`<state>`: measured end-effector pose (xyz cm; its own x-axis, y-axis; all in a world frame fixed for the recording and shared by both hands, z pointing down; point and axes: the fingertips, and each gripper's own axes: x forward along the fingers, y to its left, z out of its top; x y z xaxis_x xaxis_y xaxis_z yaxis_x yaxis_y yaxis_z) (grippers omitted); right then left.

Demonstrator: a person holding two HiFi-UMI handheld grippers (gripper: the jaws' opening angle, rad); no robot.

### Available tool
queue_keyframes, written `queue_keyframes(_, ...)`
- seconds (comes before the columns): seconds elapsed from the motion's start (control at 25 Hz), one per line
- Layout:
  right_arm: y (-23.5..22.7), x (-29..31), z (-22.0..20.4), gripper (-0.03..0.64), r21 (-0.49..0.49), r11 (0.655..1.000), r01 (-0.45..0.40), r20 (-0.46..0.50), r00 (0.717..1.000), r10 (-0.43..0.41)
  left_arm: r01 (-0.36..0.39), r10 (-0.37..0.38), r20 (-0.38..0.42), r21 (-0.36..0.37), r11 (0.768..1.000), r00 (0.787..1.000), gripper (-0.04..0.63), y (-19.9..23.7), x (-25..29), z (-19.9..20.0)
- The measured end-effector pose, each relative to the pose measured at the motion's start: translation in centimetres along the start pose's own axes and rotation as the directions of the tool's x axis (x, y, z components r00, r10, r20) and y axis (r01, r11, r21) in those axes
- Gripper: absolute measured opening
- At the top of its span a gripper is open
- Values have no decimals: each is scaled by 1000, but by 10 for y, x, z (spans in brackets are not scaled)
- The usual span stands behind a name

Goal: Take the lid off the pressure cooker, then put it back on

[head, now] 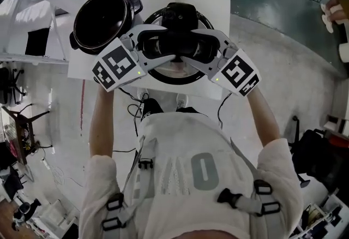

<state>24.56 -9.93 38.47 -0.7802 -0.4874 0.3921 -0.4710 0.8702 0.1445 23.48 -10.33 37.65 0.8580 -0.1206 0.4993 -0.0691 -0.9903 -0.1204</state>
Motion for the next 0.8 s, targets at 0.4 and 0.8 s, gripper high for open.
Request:
queue_keyframes(0.4,-19,77,117,265,-99,995,19,94,996,-10,-118,119,-7,111,987,993,265,76,-118,16)
queue_keyframes(0.8,-23,155,147,265,-80,997,22,95,995,-14,-114,116,-14,95,989,993,265,126,-174,-27)
